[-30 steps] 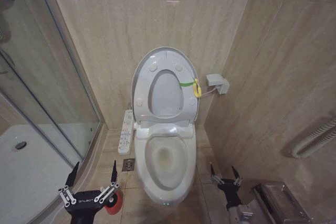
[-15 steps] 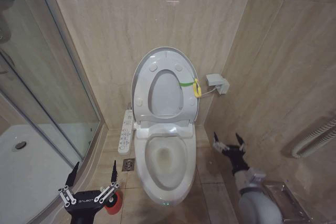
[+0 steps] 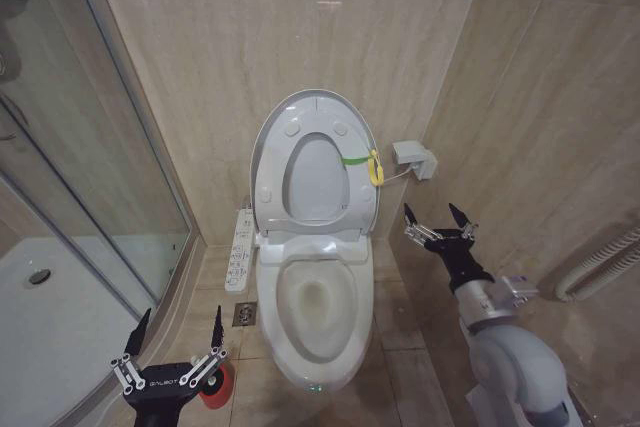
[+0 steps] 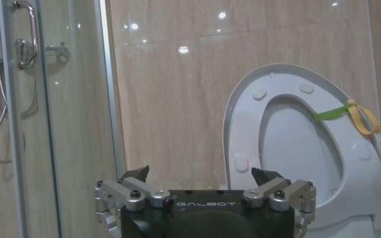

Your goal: Open the toilet lid, clean the toilet bowl with a toilet brush, close the toilet lid, and flush.

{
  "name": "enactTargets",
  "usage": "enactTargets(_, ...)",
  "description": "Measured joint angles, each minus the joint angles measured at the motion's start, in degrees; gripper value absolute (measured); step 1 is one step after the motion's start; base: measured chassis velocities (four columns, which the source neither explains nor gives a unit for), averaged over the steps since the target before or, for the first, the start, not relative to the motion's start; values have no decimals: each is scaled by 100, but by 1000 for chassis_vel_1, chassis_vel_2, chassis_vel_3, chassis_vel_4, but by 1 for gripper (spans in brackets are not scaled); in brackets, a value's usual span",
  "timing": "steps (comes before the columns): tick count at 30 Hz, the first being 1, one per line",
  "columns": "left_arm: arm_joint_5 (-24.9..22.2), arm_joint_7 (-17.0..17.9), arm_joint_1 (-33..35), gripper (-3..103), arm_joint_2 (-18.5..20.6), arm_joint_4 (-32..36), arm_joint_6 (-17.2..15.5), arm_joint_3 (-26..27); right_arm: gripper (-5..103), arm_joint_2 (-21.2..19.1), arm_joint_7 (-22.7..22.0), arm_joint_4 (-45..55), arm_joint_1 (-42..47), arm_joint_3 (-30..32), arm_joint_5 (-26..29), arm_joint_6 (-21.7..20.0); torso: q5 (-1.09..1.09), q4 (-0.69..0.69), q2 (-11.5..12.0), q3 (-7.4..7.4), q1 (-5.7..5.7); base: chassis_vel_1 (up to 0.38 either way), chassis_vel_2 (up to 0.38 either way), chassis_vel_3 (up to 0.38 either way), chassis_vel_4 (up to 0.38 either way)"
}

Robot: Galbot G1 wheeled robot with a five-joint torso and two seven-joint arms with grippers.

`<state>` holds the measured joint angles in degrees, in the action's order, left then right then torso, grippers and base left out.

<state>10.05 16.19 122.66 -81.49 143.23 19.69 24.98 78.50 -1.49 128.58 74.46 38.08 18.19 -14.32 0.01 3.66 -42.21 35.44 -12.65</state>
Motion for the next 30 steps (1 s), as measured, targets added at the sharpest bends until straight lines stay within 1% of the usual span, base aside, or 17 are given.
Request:
enactTargets(8,0,0,0,100,0,0,0,0,100,-74,-33,-462,-343,20,-45,136,-1,0,0,0,0,0,0,0,0)
enactTargets(13,0,0,0,100,0,0,0,0,100,-161,-62,-771,-730,-15,-78,188,-2,0,0,0,0,0,0,0,0)
enactTargets(18,0,0,0,100,0,0,0,0,100,-239,-100,-1396,-1409,-147,-187,302,-1,0,0,1,0,0,0,0,0)
enactTargets(19,0,0,0,100,0,0,0,0,100,-239,-100,-1396,-1409,-147,-187,302,-1,0,0,1,0,0,0,0,0)
enactTargets(23,0,0,0,100,-1,0,0,1,100,-245,-90,-2135,-1975,-279,-401,530,-1,0,0,1,0,0,0,0,0)
enactTargets(24,0,0,0,100,-1,0,0,1,100,-245,-90,-2135,-1975,-279,-401,530,-1,0,0,1,0,0,0,0,0)
enactTargets(30,0,0,0,100,0,0,0,1,100,-106,-83,-2811,-2515,-439,-623,704,-1,1,0,1,0,0,0,0,0)
